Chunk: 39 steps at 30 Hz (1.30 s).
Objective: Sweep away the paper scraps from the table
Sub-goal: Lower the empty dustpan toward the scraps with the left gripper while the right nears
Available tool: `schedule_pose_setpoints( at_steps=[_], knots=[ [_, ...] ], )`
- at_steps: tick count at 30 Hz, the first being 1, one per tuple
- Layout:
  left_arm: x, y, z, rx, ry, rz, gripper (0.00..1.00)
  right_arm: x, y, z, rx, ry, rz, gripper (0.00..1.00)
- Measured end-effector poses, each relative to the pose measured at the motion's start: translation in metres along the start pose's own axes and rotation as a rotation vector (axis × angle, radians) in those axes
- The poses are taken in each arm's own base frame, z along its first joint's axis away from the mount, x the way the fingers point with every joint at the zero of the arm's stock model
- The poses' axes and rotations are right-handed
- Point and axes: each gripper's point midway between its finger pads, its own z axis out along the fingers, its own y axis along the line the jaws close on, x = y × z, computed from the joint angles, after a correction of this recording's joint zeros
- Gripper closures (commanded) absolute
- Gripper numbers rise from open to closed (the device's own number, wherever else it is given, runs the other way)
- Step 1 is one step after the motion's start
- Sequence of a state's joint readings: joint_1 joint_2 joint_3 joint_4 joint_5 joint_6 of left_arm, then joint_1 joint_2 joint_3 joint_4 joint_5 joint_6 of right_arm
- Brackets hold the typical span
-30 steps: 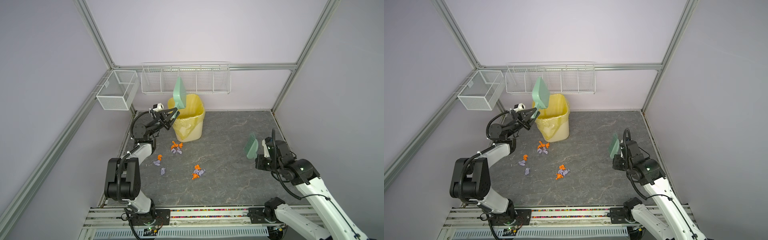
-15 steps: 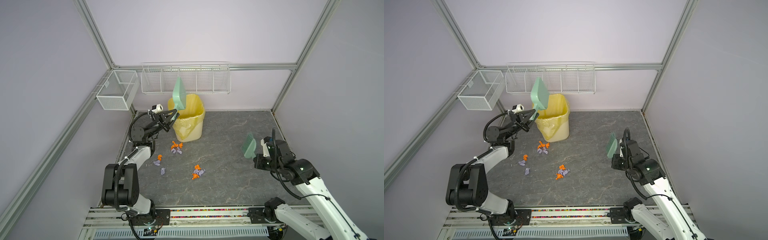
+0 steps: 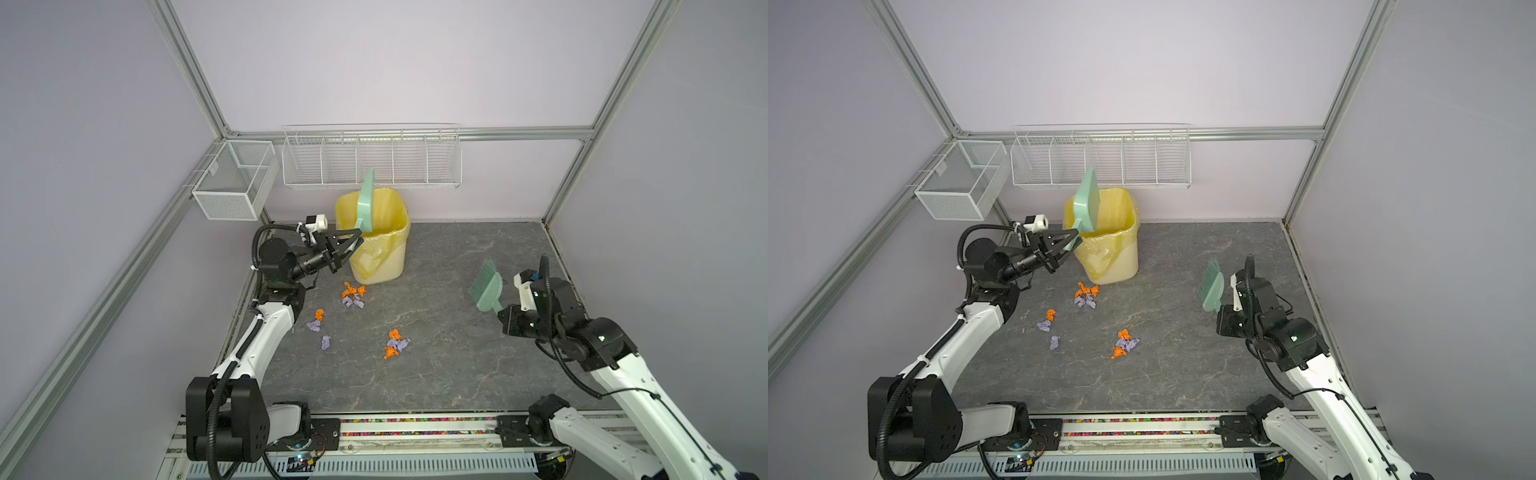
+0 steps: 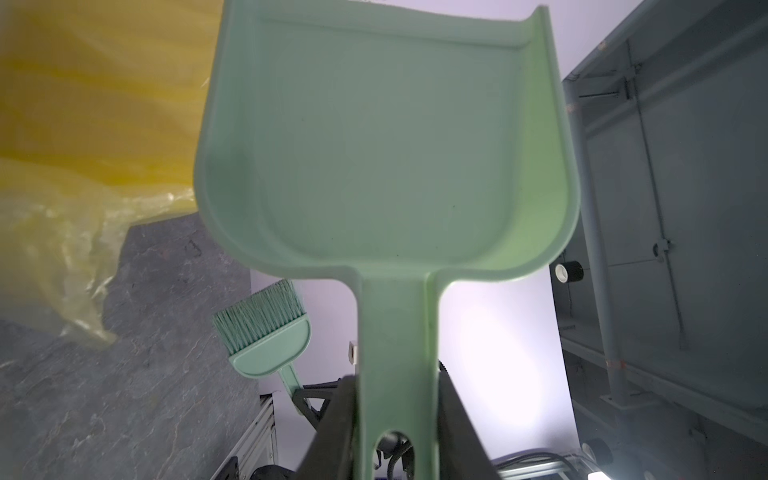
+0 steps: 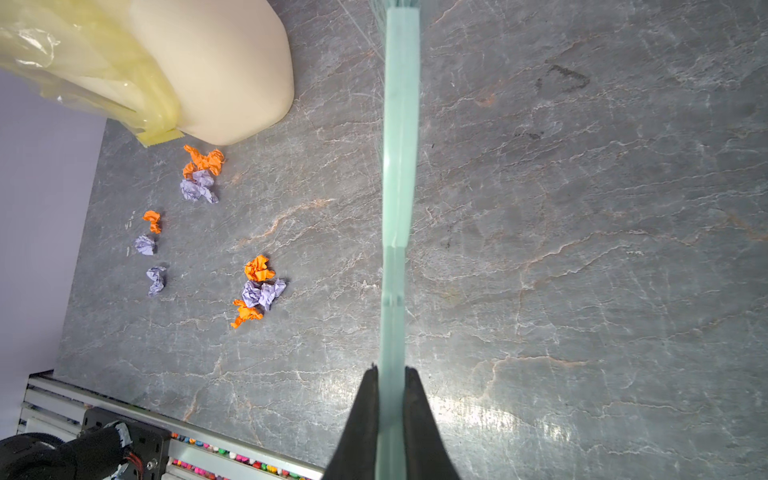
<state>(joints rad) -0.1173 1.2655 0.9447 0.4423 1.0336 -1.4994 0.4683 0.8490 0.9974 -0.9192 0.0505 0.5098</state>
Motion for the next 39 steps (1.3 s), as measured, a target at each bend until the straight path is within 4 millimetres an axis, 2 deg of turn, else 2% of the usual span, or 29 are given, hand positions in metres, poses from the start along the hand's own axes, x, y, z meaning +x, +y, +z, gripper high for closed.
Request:
schedule_pose_setpoints(
  at_steps=[6,13,19,23,29,36,39],
  knots=[
    [0.015,-0.001,0.002,-0.110,0.032,0.084,1.00,0.003,0.016,0.003,-0.031,0.025,-0.039,0.93],
    [0.033,0.012,-0.003,-0.187,0.051,0.101,1.00,0.007,0.037,0.015,-0.072,0.056,-0.074,0.93],
    [0.047,0.017,-0.011,-0.243,0.051,0.131,1.00,0.007,0.060,0.013,-0.142,0.036,-0.102,0.93],
    [0.055,0.015,-0.018,-0.269,0.045,0.161,1.00,0.012,0.074,0.014,-0.176,0.043,-0.121,0.93],
    [0.073,0.020,-0.031,-0.363,0.038,0.209,1.00,0.030,0.093,0.023,-0.187,0.089,-0.182,0.93],
    [0.093,0.015,-0.052,-0.414,0.014,0.275,1.00,0.044,0.118,0.026,-0.198,0.108,-0.245,0.93],
    [0.105,0.021,-0.062,-0.434,0.007,0.284,1.00,0.052,0.129,0.030,-0.204,0.117,-0.273,0.93]
  ],
)
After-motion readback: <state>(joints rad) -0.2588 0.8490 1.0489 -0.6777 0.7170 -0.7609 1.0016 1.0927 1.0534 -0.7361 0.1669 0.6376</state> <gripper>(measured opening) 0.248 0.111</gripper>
